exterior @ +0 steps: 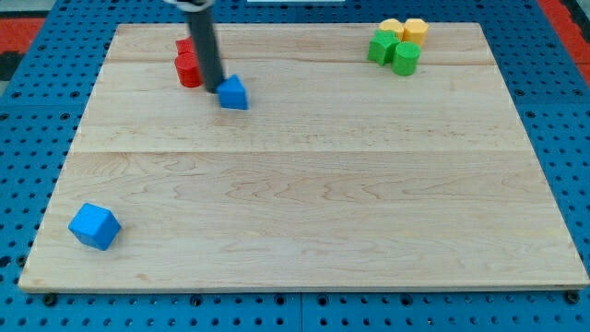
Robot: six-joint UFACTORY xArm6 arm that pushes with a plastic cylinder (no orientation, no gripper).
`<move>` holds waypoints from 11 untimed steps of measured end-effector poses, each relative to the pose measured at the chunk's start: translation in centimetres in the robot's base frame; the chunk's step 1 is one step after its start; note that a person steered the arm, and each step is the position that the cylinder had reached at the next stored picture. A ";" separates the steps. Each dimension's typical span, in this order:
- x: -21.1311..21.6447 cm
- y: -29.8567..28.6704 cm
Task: Push blue triangle closer to the group of the blocks
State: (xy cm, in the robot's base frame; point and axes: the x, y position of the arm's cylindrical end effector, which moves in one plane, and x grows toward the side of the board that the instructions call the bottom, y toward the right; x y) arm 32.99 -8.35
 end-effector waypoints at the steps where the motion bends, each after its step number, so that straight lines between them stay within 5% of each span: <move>1: 0.1 1.5; 2: 1.1 -1.1; 4: 4.0 4.5; 6: 4.0 16.3; 8: 10.2 20.8; 10: 1.4 18.6; 11: 2.2 18.7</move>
